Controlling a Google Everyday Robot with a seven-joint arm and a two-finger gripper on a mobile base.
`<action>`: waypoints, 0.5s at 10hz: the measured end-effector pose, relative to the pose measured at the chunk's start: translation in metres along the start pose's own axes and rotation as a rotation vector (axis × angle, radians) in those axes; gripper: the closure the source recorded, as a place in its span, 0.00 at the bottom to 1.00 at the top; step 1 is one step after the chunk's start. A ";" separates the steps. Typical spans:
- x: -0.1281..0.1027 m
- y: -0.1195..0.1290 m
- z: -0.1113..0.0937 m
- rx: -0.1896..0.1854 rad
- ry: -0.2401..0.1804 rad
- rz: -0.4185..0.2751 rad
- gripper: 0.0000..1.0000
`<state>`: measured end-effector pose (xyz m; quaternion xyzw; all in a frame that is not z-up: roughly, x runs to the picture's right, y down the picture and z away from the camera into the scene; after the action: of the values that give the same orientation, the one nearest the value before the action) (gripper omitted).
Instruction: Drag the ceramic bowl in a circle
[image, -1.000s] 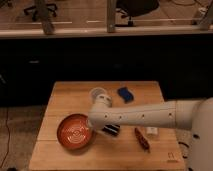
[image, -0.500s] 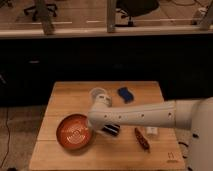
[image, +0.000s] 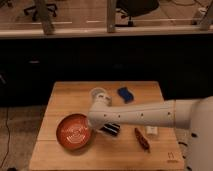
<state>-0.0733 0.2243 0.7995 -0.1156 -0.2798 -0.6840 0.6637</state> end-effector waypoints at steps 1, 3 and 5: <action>0.001 -0.001 -0.001 0.001 0.001 -0.007 1.00; 0.001 -0.002 -0.001 0.001 0.002 -0.013 1.00; 0.003 -0.005 -0.002 0.002 0.004 -0.024 1.00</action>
<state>-0.0777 0.2207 0.7987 -0.1099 -0.2805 -0.6920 0.6561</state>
